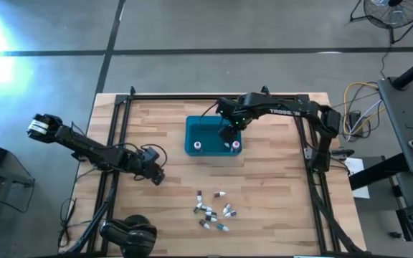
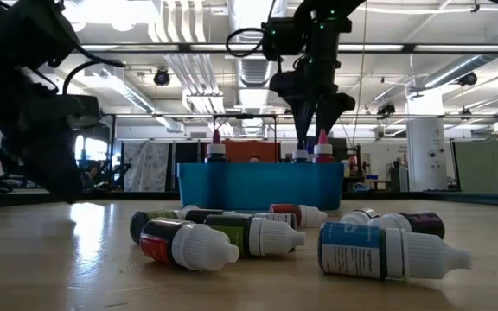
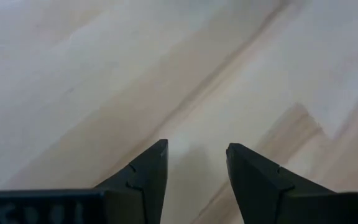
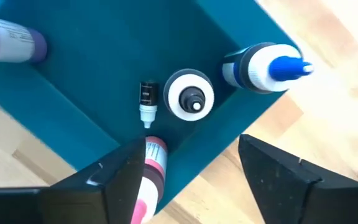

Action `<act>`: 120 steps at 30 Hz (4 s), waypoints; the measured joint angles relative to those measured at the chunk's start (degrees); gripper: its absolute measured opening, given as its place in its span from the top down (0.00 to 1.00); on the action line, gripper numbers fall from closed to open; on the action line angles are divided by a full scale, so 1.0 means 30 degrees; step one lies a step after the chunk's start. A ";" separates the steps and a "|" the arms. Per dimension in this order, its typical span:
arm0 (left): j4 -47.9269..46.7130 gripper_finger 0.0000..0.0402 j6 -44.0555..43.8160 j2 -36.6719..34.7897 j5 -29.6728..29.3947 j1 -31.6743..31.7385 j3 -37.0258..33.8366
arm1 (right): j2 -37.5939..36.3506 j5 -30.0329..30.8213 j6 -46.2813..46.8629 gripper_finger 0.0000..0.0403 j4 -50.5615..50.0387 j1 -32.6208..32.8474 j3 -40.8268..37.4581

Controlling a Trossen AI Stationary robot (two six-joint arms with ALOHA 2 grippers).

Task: Pick & Place food coloring
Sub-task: Put the red food coloring bottle into the blue bin

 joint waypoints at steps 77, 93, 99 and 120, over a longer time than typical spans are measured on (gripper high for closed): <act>-0.8923 0.65 -1.2442 1.7610 0.2528 -0.1678 2.1183 | -0.7823 0.0663 1.3184 0.43 0.0962 1.3850 -1.3212; -1.0645 0.65 -1.3034 2.0200 0.3768 -0.1711 2.4147 | -0.7831 0.0838 1.1907 0.43 0.2987 1.3828 -1.5395; -1.0697 0.65 -1.2238 2.0207 0.2735 -0.1102 2.3544 | -0.7838 0.0939 1.1996 0.43 0.3213 1.3792 -1.5395; -0.9753 0.91 -0.7966 1.9347 0.3736 -0.0146 2.2527 | -0.8255 0.2427 1.3176 0.43 0.3685 1.3792 -1.5197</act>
